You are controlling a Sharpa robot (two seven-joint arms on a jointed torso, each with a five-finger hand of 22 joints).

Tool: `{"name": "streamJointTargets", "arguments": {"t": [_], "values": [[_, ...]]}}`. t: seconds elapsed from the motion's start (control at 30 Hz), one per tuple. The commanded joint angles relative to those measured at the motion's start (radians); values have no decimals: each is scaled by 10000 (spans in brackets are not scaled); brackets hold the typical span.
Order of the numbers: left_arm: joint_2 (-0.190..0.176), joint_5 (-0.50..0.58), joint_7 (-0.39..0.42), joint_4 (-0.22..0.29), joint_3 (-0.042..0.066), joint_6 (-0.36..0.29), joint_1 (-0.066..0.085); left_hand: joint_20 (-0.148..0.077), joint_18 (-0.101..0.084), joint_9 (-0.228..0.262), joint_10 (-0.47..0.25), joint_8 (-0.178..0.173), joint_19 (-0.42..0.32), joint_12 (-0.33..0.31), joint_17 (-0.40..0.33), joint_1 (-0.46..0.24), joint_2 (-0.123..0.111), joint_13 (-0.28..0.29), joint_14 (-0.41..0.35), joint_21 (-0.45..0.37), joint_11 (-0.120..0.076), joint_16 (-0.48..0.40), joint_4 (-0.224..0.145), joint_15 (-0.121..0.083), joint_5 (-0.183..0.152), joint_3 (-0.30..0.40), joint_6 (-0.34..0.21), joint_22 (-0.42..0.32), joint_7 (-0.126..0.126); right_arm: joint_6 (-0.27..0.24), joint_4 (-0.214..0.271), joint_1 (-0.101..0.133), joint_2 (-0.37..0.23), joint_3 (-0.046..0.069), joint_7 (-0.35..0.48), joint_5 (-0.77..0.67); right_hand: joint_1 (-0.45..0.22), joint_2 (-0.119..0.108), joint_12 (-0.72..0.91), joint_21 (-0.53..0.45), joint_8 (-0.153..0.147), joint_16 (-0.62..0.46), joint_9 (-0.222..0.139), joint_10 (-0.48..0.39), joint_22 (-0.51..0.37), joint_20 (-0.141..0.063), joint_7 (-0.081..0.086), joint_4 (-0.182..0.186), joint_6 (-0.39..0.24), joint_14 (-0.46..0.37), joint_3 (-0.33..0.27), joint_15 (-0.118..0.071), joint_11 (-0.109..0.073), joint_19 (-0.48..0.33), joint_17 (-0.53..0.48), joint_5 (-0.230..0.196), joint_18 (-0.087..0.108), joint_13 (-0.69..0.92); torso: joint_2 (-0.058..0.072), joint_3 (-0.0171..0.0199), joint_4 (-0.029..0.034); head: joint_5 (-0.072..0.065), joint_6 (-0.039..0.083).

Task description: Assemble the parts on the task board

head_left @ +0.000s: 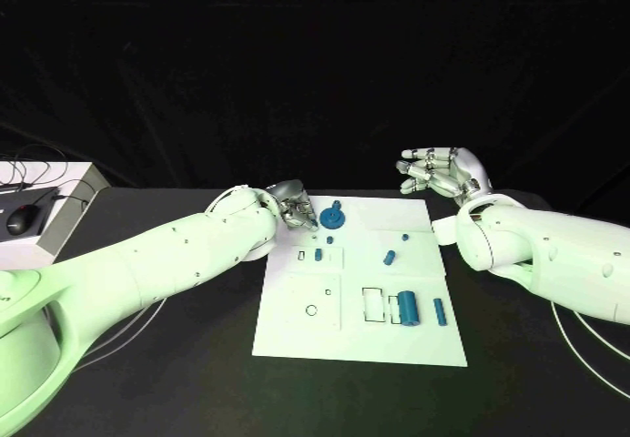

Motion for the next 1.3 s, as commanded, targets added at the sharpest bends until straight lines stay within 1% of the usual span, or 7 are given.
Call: {"name": "streamJointTargets", "arguments": {"t": [0.03,0.3,0.4,0.5,0.83,1.13,1.3], "values": [[44,79,-97,-34,-3,330,-22,35,45,-10,-81,-38,11,58,-46,-29,-17,8,-101,-71,3,63,81,-6,-60,-12,-179,-3,27,141,21,0,4,3,87,-45,56,34,-36,38,0,-33,-13,-22,6,-22,50,-33,-30,-55,5,15,-3,-71,-15,29,128,-15,3,5,1,-18,-15],[53,100,-153,-140,-3,205,-28,33,63,-14,-102,-47,53,153,-184,155,-11,3,-134,-139,-3,174,120,-16,-74,17,-399,95,54,154,12,1,6,3,86,-45,56,34,-36,38,0,-33,-13,-22,6,-22,50,-33,-30,-55,5,15,-3,-71,-15,29,128,-15,-9,3,21,-36,-25],[52,102,-165,-153,-3,187,-29,27,66,-4,-73,-19,56,174,-202,201,18,6,-130,-139,-22,199,114,-30,-88,36,-191,135,-8,163,12,1,7,3,85,-45,54,40,-44,47,-1,-34,-14,-13,13,-25,50,-55,-28,-57,36,12,-6,-76,-15,36,127,-15,-13,5,8,-35,-35],[47,103,-176,-144,-3,216,-29,28,63,-13,-91,-50,52,171,-217,207,-38,5,-134,-143,-10,216,108,-23,-100,4,-348,168,32,172,11,1,2,3,83,-45,54,40,-44,47,-1,-34,-14,-13,13,-25,50,-55,-28,-57,36,12,-6,-76,-15,36,127,-15,-14,8,2,-33,-24],[27,452,-41,-57,-3,207,-29,26,59,-10,-37,-43,57,243,-234,201,-26,17,-144,-159,-34,289,135,-34,-118,-37,-356,258,29,182,8,1,-7,3,76,-46,54,40,-44,47,-1,-34,-14,-13,13,-25,50,-55,-28,-57,36,12,-6,-76,-15,36,127,-15,-20,5,15,-32,-8],[80,1043,327,-106,-4,204,-57,-53,25,-8,124,-40,-69,358,-177,581,329,13,-306,-29,-137,456,-90,-114,-119,360,192,603,-71,188,1,1,5,3,78,-47,54,40,-44,47,-1,-34,-14,-13,13,-25,50,-55,-28,-57,36,12,-6,-76,-15,36,127,-15,-22,7,5,-9,-3],[124,1337,438,-210,-5,218,-117,-108,-11,-7,192,-41,-229,425,-139,556,396,30,-383,161,-190,572,-251,-146,-139,676,363,1004,-99,193,0,1,6,3,77,-48,45,47,-59,59,-4,-33,-15,-10,23,-26,49,-85,-27,-60,73,12,-6,-88,-15,44,125,-16,-8,4,-1,-14,-6]]}}
